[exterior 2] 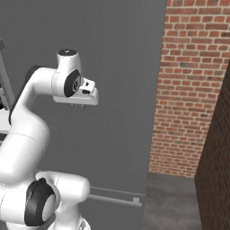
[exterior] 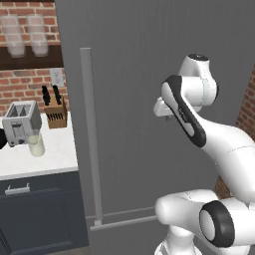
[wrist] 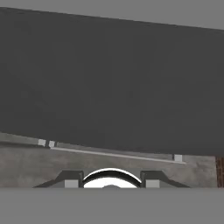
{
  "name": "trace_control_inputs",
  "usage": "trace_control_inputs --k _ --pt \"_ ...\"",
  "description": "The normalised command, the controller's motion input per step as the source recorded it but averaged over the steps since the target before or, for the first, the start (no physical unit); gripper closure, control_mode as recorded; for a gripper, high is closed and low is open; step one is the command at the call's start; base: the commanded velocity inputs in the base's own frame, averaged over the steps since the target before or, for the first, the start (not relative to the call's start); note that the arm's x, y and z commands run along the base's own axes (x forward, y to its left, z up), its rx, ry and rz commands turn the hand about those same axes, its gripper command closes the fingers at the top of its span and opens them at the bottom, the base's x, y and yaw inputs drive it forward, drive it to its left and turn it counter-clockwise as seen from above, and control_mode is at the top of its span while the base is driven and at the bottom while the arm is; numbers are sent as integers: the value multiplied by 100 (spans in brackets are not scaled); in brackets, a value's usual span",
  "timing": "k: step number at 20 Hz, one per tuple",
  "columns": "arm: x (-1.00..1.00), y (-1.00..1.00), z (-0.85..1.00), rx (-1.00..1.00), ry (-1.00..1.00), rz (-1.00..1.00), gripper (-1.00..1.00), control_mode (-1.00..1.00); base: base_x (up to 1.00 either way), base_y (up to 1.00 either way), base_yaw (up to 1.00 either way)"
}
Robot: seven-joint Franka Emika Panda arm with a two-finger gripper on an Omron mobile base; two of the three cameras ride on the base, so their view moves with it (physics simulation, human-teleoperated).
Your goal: Grab a lemon wedge from the fridge and one ice cube from the ice bowl, and put them in the glass of lemonade.
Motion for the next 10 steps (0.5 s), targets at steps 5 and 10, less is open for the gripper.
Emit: trace_control_inputs --k 5,10 --pt "-72 0 0 1 -9 0 -100 -100 0 0 0" --pt "-97 32 0 0 -23 0 -100 -100 0 0 0"
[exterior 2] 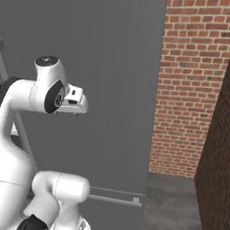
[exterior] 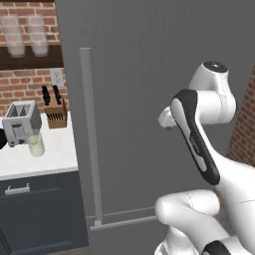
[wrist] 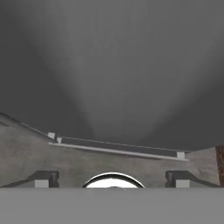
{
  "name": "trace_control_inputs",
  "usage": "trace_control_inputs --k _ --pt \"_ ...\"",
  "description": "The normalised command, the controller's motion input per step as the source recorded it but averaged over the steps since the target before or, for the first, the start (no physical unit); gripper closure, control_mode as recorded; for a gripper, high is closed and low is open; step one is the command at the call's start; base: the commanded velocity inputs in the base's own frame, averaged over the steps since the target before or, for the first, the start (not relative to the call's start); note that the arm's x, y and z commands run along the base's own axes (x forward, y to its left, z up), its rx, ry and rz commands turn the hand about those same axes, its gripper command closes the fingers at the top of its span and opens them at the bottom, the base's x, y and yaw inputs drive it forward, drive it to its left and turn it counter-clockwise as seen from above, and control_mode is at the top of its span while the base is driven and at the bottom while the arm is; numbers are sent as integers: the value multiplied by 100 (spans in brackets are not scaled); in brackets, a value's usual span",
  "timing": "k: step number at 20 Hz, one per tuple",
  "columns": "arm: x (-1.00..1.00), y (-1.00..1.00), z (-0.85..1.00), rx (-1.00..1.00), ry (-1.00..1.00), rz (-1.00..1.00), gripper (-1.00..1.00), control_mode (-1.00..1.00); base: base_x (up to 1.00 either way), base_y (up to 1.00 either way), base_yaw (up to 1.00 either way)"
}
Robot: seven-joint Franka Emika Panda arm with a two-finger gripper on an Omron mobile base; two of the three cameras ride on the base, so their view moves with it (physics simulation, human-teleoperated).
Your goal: Grab a lemon wedge from the fridge and one ice cube from the ice bowl, and put them in the glass of lemonade.
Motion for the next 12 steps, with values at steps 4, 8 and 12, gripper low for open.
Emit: trace_control_inputs --k 4,8,12 --pt "-39 57 0 0 -12 -2 -100 -100 0 0 0" --pt "-11 39 0 -1 -15 -9 -100 -100 0 0 0" --pt "-17 0 0 0 -14 -4 -100 -100 0 0 0"
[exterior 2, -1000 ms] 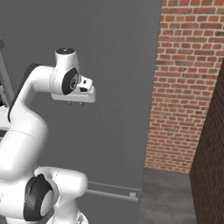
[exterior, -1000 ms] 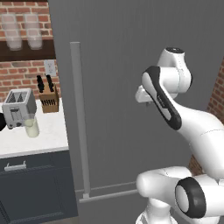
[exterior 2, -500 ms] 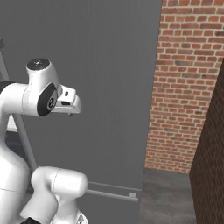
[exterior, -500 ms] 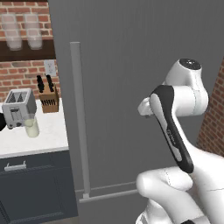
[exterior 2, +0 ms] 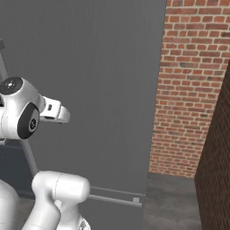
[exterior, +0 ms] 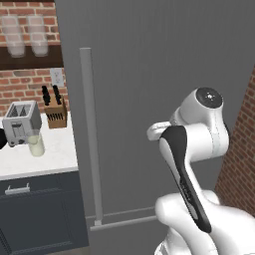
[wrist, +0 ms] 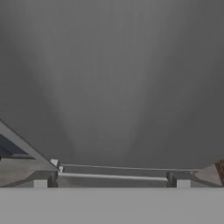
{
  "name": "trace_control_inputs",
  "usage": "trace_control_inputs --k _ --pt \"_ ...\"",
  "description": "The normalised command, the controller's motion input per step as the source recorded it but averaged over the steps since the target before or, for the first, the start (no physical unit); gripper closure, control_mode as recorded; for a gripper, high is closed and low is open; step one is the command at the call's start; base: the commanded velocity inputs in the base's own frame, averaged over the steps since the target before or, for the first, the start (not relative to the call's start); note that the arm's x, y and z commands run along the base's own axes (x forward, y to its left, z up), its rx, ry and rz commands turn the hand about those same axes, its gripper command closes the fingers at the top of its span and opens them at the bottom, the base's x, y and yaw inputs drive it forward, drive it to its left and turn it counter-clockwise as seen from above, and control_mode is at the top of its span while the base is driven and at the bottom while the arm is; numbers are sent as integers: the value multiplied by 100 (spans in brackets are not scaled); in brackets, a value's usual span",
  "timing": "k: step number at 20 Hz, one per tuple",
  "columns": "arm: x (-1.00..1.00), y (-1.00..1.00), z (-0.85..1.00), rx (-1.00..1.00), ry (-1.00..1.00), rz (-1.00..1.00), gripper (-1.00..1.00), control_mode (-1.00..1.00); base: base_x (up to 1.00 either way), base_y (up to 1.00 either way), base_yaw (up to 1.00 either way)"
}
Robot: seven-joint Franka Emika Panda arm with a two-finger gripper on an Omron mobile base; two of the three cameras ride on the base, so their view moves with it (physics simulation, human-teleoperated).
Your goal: Grab a lemon wedge from the fridge and one ice cube from the ice bowl, and put them in the glass of lemonade.
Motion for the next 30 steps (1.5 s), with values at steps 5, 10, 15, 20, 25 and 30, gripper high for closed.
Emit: trace_control_inputs --k 5,10,15,20,25,30 --pt "-5 0 0 0 -3 0 -100 -100 0 0 0" --pt "0 0 0 0 0 0 -100 -100 0 0 0" --pt "-2 0 0 0 0 0 -100 100 -5 0 0" --pt "0 0 0 0 0 0 -100 100 -5 55 -13" --pt "0 0 0 0 0 0 -100 100 -7 99 -21" --pt "0 0 0 0 0 0 -100 100 -14 100 -16"
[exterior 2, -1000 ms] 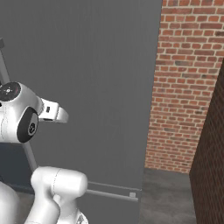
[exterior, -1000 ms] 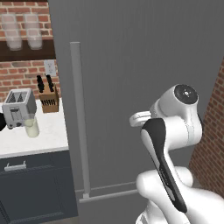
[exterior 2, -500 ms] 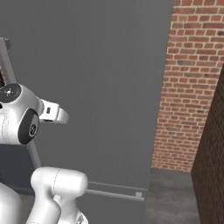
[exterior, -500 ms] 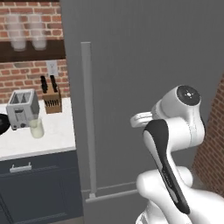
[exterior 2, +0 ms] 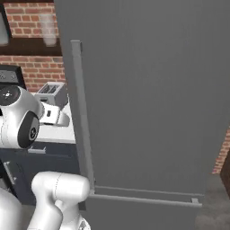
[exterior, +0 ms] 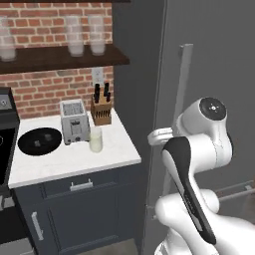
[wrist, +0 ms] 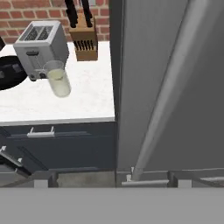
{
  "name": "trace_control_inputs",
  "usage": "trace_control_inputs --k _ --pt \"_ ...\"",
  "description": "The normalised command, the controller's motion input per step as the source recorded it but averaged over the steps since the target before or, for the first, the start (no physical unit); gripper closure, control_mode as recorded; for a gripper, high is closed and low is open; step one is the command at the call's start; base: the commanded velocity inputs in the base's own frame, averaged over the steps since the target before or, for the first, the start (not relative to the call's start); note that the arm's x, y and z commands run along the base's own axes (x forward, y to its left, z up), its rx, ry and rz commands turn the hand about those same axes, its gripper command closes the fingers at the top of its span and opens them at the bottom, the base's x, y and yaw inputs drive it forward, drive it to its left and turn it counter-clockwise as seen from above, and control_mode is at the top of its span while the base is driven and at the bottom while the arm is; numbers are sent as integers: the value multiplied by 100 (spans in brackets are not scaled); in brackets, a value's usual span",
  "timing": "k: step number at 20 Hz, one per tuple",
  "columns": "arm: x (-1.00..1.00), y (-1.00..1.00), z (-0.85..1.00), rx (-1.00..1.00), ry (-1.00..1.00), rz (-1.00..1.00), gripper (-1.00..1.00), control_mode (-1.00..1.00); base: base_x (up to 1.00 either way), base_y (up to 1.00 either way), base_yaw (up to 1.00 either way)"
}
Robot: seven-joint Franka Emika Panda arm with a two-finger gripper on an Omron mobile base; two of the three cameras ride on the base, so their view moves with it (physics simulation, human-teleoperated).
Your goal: Grab a lemon wedge from the fridge and one ice cube from the ice bowl, and put them in the glass of lemonade.
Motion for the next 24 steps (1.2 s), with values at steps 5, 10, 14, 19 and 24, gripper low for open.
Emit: trace_control_inputs --k 5,10,14,19,24 --pt "0 0 0 0 0 0 -100 100 17 81 -10" --pt "0 0 0 0 0 0 -100 100 41 73 -17" --pt "0 0 0 0 0 0 -100 100 39 42 -13" --pt "0 0 0 0 0 0 -100 100 17 55 -19" --pt "0 0 0 0 0 0 -100 100 18 75 -10"
